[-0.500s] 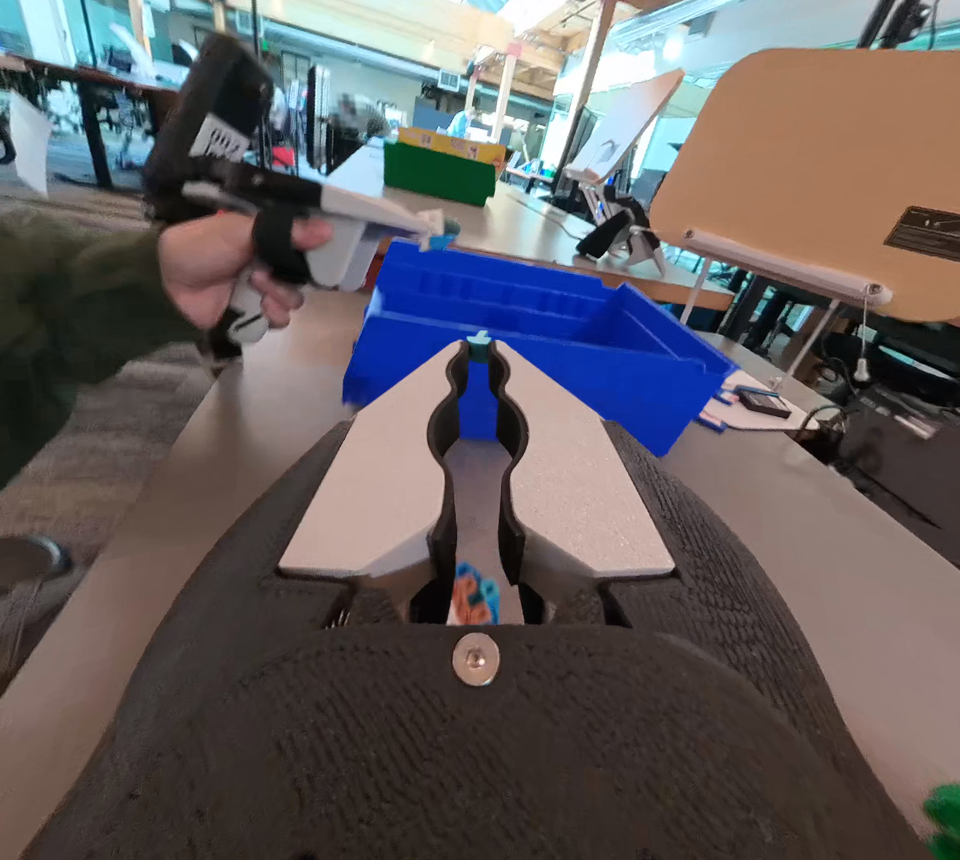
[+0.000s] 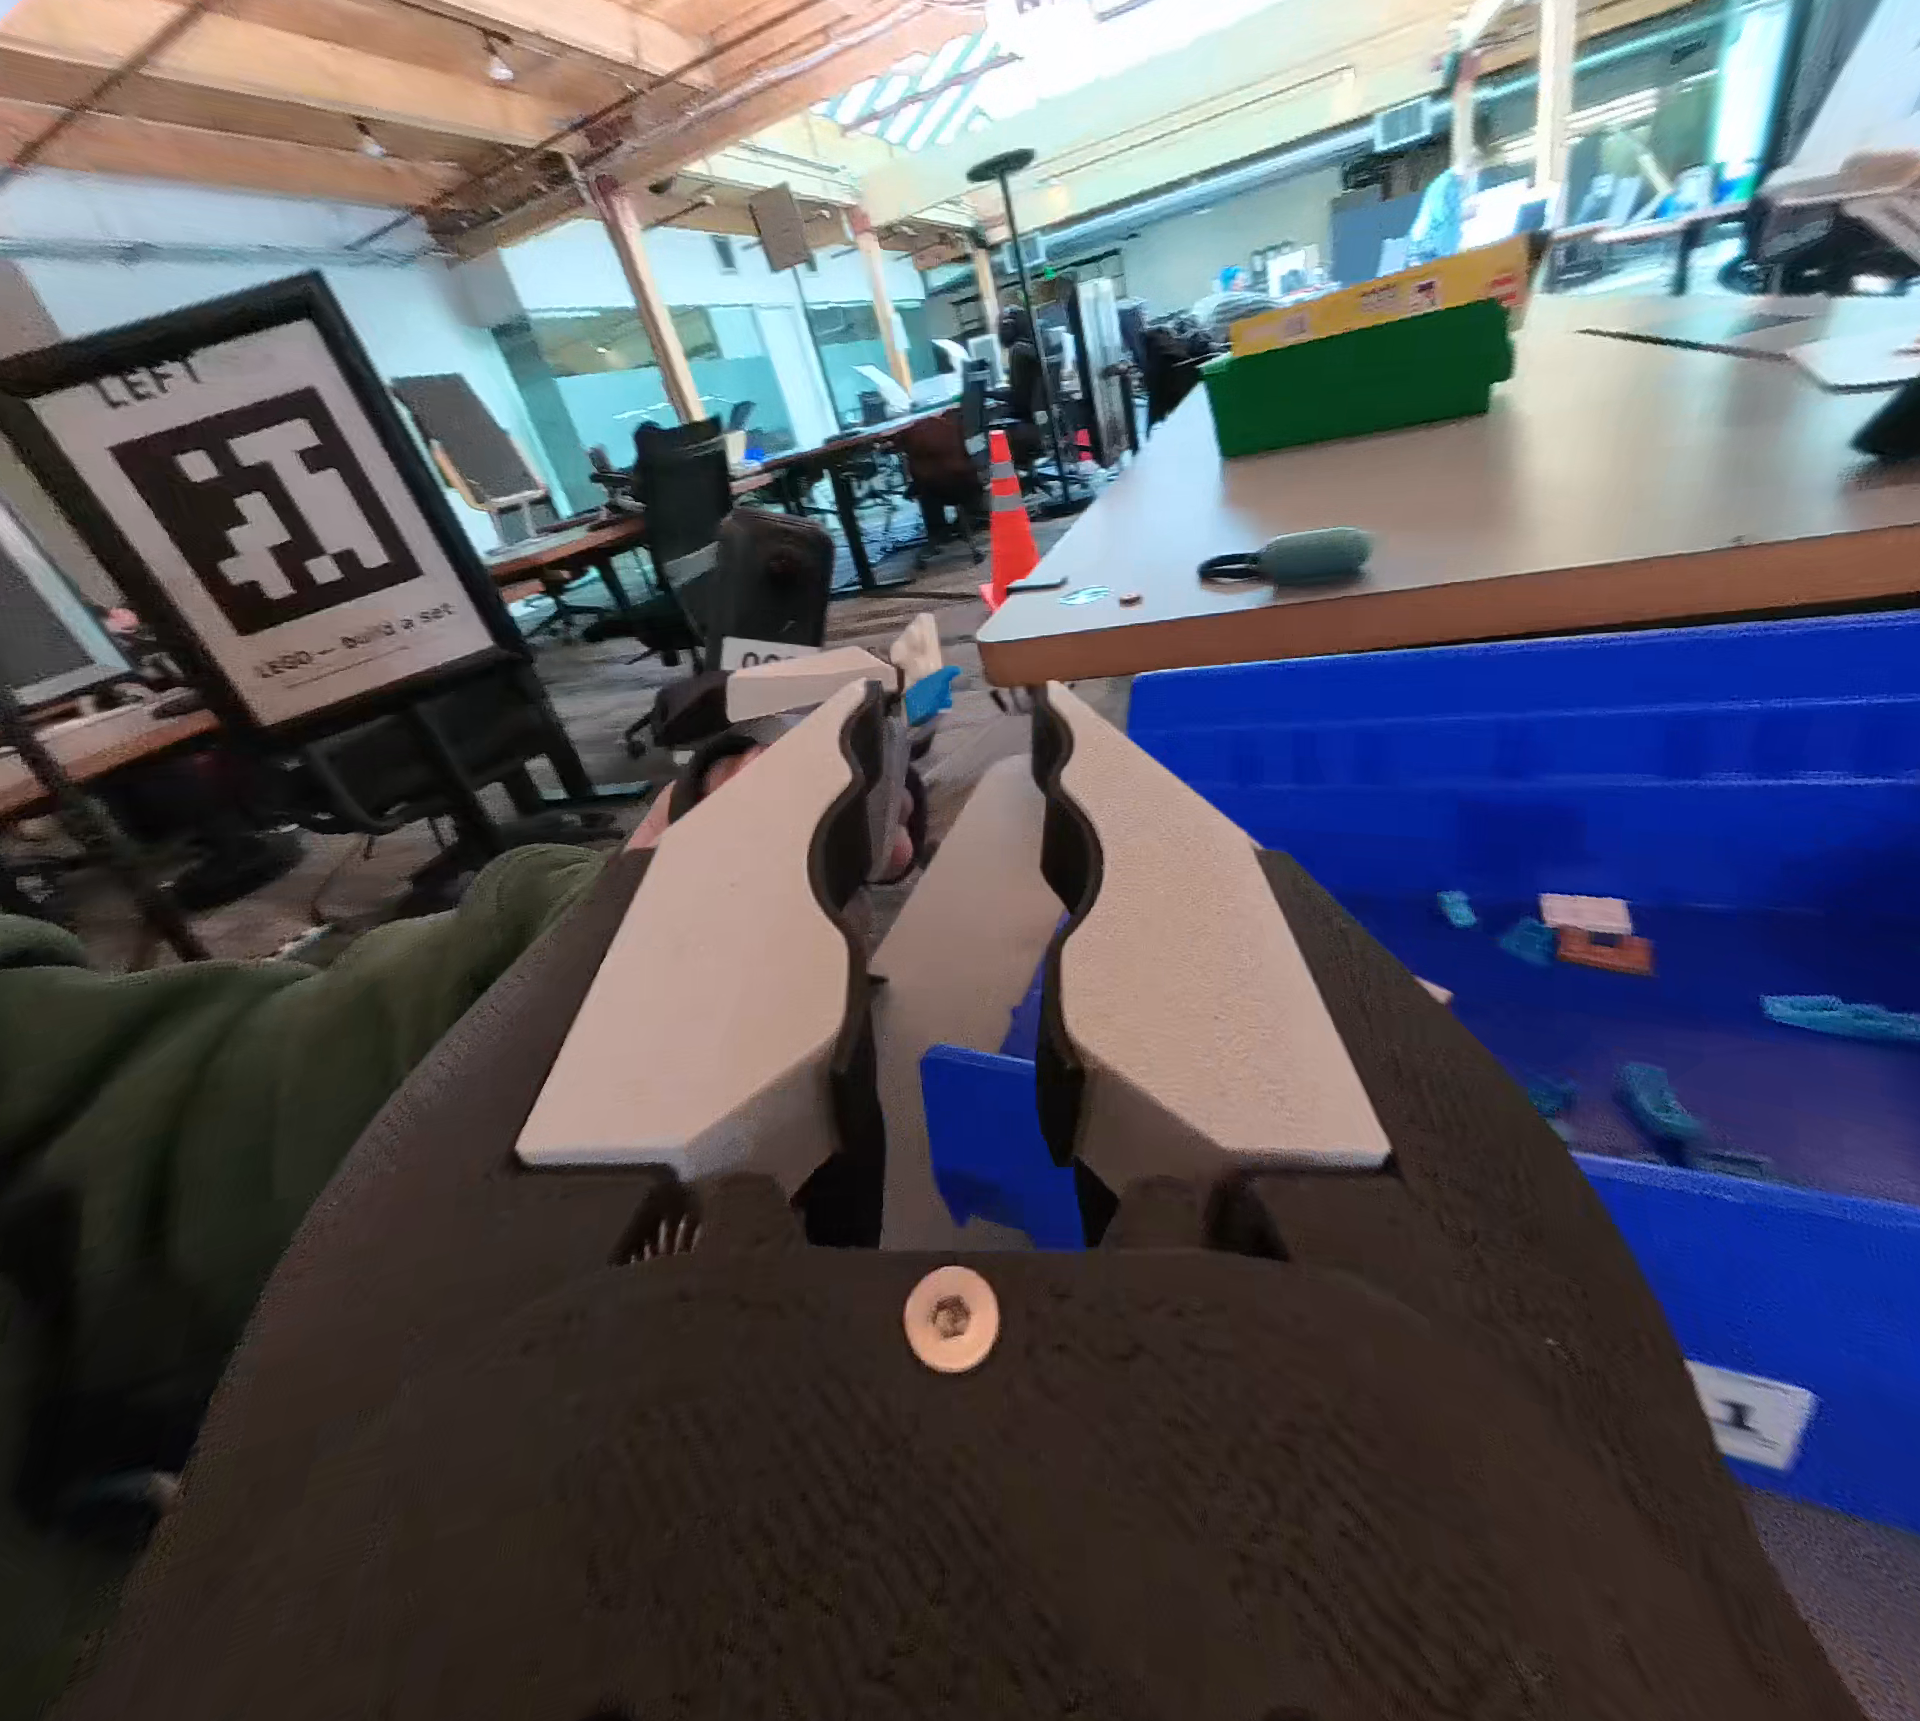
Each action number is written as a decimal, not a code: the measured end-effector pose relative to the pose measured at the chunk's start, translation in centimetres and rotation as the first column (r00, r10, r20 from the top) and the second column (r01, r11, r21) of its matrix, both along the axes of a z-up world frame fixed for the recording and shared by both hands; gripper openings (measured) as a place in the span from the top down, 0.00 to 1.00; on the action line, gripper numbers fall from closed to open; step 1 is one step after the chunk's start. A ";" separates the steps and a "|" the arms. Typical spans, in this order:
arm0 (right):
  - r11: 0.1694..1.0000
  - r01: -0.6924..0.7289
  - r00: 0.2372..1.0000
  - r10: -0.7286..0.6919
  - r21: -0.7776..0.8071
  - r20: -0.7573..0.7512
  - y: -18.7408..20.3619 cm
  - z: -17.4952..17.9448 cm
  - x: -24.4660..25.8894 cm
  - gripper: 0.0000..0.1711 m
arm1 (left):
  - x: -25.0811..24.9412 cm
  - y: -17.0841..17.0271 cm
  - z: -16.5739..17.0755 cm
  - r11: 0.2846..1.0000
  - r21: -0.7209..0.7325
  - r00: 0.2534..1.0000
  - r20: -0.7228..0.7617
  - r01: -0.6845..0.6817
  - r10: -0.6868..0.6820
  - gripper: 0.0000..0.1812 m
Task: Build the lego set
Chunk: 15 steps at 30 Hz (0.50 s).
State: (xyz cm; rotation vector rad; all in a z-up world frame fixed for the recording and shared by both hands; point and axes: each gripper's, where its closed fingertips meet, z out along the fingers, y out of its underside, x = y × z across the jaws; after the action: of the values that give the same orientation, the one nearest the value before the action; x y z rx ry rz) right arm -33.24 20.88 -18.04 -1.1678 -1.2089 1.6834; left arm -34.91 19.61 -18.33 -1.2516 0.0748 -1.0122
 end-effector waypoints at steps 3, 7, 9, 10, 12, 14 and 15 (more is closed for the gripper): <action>0.999 -0.037 0.999 0.037 -0.004 -0.021 -1.0 0.1 -0.2 0.89 | 0.8 -0.2 0.2 0.999 0.009 0.999 0.006 0.042 -0.042 1.00; 0.999 -0.035 0.999 0.035 0.010 -0.031 -1.7 0.5 -0.4 0.97 | 1.0 -0.5 0.7 0.997 0.030 0.996 0.042 0.073 -0.074 1.00; 0.997 0.019 0.999 -0.016 0.076 -0.038 -1.6 0.5 -0.5 0.98 | 0.9 -0.2 0.6 0.999 0.019 0.998 0.040 0.047 -0.047 1.00; 0.983 0.092 0.995 -0.085 0.159 -0.046 -1.3 0.4 -0.7 0.98 | 0.7 0.1 0.4 1.000 0.005 1.000 0.026 0.007 -0.007 1.00; 0.887 0.256 0.966 -0.247 0.384 -0.073 -0.7 0.0 -1.0 0.99 | 0.0 1.0 -0.3 0.994 -0.044 0.995 -0.013 -0.097 0.096 1.00; 0.734 0.386 0.915 -0.382 0.558 -0.131 -0.1 0.1 -1.1 0.99 | -1.2 1.7 -1.0 0.973 -0.082 0.975 -0.051 -0.218 0.214 1.00; 0.702 0.416 0.900 -0.411 0.578 -0.147 0.1 0.3 -1.2 0.99 | -2.1 1.9 -1.3 0.954 -0.100 0.959 -0.069 -0.282 0.276 1.00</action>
State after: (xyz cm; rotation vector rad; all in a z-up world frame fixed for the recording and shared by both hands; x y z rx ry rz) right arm -34.41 20.94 -17.75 -0.9294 -1.2296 0.8587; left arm -36.97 21.50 -19.66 -1.3463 -0.1147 -0.7443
